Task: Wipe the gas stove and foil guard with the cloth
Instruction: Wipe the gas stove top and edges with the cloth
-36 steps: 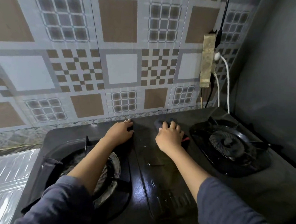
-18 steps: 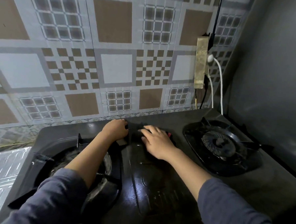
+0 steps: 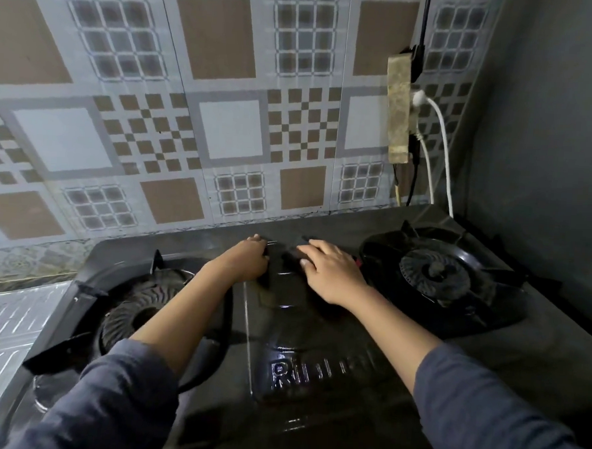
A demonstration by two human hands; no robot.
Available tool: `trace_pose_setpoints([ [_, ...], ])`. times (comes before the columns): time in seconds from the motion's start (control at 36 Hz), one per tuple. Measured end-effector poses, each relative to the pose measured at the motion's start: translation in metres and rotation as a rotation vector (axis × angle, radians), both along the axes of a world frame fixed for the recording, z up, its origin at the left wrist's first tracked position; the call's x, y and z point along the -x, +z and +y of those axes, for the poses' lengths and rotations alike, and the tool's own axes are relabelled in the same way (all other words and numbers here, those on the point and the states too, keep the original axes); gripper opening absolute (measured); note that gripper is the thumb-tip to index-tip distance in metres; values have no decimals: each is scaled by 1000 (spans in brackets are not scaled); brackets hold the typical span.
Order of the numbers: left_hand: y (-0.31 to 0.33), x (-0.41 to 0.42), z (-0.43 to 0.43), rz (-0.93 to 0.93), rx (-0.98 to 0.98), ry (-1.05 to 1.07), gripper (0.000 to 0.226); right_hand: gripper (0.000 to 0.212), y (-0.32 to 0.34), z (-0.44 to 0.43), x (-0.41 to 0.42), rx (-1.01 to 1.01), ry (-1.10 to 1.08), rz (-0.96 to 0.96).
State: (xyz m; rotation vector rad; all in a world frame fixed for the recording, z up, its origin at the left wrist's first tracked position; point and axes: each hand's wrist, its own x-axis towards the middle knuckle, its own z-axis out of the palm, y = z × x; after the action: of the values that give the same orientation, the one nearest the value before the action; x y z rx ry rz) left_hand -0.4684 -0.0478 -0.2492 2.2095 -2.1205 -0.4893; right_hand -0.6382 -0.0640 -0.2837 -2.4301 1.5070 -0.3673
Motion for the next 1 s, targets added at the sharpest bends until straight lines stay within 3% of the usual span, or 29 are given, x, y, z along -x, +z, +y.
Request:
trace_pose_setpoints([
  [0.56,-7,-7,72,-10,-73,-59,82,41,0,10,5,47,-167,-16],
  [1.0,-1,-5,89,-61,-86,9,90,44,4,18,-39,-31,152,32],
])
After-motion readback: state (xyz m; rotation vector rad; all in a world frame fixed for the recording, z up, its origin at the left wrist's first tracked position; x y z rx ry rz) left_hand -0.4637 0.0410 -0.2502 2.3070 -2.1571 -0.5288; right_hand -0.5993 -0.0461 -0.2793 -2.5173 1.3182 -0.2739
